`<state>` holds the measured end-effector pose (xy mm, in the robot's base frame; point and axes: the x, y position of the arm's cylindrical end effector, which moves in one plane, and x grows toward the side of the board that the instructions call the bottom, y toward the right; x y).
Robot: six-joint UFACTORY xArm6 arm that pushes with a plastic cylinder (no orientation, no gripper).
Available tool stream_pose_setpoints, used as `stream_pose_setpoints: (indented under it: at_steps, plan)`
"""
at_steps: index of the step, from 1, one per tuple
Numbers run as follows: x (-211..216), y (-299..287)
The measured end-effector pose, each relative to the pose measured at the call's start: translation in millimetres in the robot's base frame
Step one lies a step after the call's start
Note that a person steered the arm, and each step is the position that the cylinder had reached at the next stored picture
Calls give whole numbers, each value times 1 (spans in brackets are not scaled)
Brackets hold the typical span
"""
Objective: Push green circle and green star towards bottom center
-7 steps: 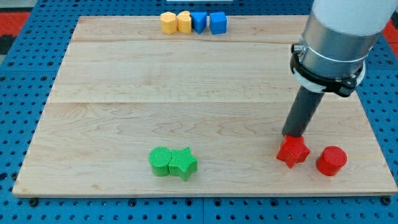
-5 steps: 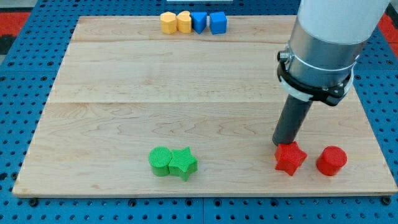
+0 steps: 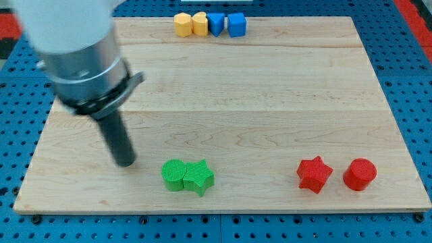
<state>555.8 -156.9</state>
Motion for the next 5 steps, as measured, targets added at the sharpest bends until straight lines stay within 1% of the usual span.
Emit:
stream_pose_setpoints:
  at_steps: [1,2,3,4,5]
  plan:
    - [19,47]
    - [21,102]
    - [26,89]
    - [49,82]
    - [50,141]
